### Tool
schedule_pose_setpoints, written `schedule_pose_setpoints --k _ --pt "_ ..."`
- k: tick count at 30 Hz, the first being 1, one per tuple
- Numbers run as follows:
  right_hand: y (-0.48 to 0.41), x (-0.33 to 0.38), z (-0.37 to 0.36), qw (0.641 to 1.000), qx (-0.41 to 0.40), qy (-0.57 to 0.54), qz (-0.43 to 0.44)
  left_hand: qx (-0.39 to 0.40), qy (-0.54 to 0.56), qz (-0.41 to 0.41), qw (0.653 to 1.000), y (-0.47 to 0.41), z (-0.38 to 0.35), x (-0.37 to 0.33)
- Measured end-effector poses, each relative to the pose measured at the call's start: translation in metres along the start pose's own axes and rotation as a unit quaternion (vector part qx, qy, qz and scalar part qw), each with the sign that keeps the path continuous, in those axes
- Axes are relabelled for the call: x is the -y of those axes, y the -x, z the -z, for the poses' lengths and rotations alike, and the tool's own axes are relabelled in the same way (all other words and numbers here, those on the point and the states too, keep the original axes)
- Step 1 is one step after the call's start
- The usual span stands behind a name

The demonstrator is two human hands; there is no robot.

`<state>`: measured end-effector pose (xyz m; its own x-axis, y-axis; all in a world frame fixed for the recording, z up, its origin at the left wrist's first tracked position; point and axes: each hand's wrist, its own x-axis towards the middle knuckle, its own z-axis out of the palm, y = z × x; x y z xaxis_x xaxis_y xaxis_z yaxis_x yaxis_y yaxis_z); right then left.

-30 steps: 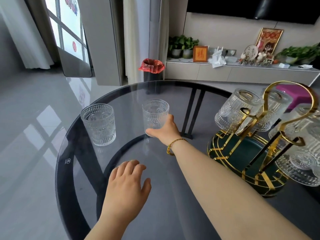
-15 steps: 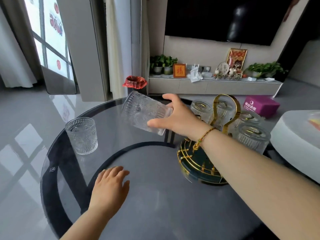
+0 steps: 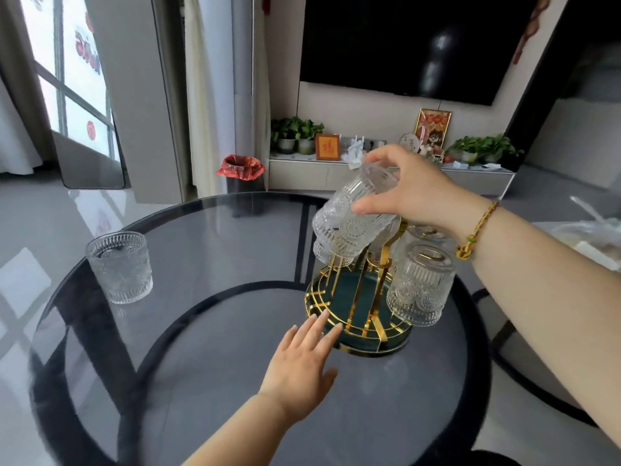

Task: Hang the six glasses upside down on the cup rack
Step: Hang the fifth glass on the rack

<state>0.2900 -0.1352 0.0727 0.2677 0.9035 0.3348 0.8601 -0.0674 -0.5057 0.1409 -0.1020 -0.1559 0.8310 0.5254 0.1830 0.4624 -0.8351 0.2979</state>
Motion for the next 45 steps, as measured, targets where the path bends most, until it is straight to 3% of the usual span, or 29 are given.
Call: schedule_pose_setpoints --k 18,45 --pt "-0.016 -0.029 -0.062 0.991 0.131 0.018 0.014 0.005 0.011 0.025 1.000 -0.004 -0.016 0.008" --pt "-0.009 -0.026 -0.066 0.988 0.136 0.075 -0.005 -0.002 0.030 0.034 0.999 -0.002 -0.010 0.005"
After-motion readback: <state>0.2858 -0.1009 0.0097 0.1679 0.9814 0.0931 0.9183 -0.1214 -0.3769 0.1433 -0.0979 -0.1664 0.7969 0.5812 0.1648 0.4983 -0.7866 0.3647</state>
